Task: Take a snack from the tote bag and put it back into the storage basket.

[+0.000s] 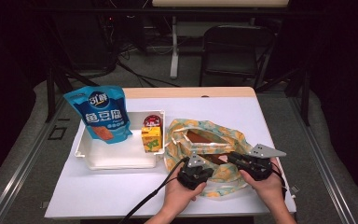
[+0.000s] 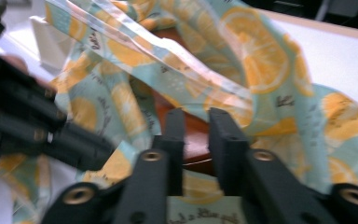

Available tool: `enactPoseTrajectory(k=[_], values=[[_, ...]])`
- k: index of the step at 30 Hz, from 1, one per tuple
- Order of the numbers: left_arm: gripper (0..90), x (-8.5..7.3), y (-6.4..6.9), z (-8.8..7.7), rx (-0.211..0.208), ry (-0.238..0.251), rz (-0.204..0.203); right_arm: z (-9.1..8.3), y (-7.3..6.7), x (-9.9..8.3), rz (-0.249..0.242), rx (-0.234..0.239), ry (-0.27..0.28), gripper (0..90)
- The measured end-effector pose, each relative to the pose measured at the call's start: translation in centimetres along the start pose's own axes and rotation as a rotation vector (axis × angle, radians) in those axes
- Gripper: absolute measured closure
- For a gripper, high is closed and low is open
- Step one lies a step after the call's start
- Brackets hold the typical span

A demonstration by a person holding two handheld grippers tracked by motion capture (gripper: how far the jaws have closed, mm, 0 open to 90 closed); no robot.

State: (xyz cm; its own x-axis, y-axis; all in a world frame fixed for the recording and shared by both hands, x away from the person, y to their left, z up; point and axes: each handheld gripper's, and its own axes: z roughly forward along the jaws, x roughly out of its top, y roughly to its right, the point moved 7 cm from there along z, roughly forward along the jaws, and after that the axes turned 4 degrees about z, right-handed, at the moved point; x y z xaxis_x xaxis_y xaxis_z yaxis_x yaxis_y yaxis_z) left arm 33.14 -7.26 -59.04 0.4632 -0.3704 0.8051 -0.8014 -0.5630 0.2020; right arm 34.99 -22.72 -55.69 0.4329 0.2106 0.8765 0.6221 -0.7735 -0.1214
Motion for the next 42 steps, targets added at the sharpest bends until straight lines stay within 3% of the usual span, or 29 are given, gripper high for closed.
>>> enactPoseTrajectory(k=[5, 8, 11, 13, 16, 18, 20, 24, 26, 28, 30, 32, 34, 36, 39, 42], values=[[86.0, 1.1, -0.9, -1.6, 0.037, 0.042, 0.015, -0.1, 0.6, -0.4, 0.002, -0.024, 0.001, 52.1], [84.4, 1.9, -1.5, -2.5, 0.052, 0.083, -0.001, 0.2, 0.7, -0.7, 0.005, -0.018, -0.019, 46.2], [82.7, 2.6, -2.1, -3.4, 0.063, 0.112, -0.016, 0.0, 0.5, -0.6, -0.003, -0.031, 0.0, 45.2], [82.5, 2.6, -2.2, -3.8, 0.066, 0.113, -0.013, -0.7, 0.2, 0.2, -0.018, -0.042, 0.041, 45.4], [83.0, 2.4, -2.5, -3.9, 0.071, 0.112, -0.018, -1.2, -0.5, 1.8, -0.032, -0.01, 0.083, 47.8], [83.5, 2.1, -2.7, -3.9, 0.073, 0.099, -0.02, -0.3, -1.3, 2.3, -0.051, 0.032, 0.066, 47.9], [84.1, 1.8, -2.8, -3.9, 0.077, 0.102, -0.027, 1.1, -2.0, 2.3, -0.097, 0.044, 0.038, 43.4], [84.4, 1.2, -3.1, -4.2, 0.084, 0.089, -0.025, 3.6, -1.5, 2.3, -0.103, 0.026, -0.006, 29.9], [84.5, 1.1, -3.4, -4.4, 0.086, 0.088, -0.023, 4.7, -1.2, 1.8, -0.105, 0.021, -0.066, 26.8], [84.5, 1.1, -3.6, -4.5, 0.087, 0.086, -0.029, 5.3, -0.9, 1.4, -0.126, -0.012, -0.1, 31.5], [84.6, 0.9, -3.8, -4.4, 0.086, 0.077, -0.026, 5.2, -0.8, 1.5, -0.15, -0.047, -0.085, 44.2], [84.6, 0.7, -3.8, -4.2, 0.083, 0.074, -0.029, 4.9, -1.1, 1.7, -0.137, -0.007, -0.062, 67.1], [84.7, 0.3, -3.7, -3.8, 0.079, 0.059, -0.023, 4.7, -1.1, 1.7, -0.15, -0.017, -0.066, 77.6], [84.7, -0.1, -3.6, -3.4, 0.073, 0.043, -0.021, 4.6, -1.1, 1.7, -0.131, 0.013, -0.06, 87.3], [85.3, -0.6, -3.5, -2.9, 0.071, 0.018, -0.014, 4.2, -0.5, 2.4, -0.054, 0.041, -0.011, 90.0], [86.0, -1.3, -3.5, -2.2, 0.079, -0.018, -0.016, 4.2, 1.3, 3.1, -0.013, -0.035, -0.013, 90.0]])
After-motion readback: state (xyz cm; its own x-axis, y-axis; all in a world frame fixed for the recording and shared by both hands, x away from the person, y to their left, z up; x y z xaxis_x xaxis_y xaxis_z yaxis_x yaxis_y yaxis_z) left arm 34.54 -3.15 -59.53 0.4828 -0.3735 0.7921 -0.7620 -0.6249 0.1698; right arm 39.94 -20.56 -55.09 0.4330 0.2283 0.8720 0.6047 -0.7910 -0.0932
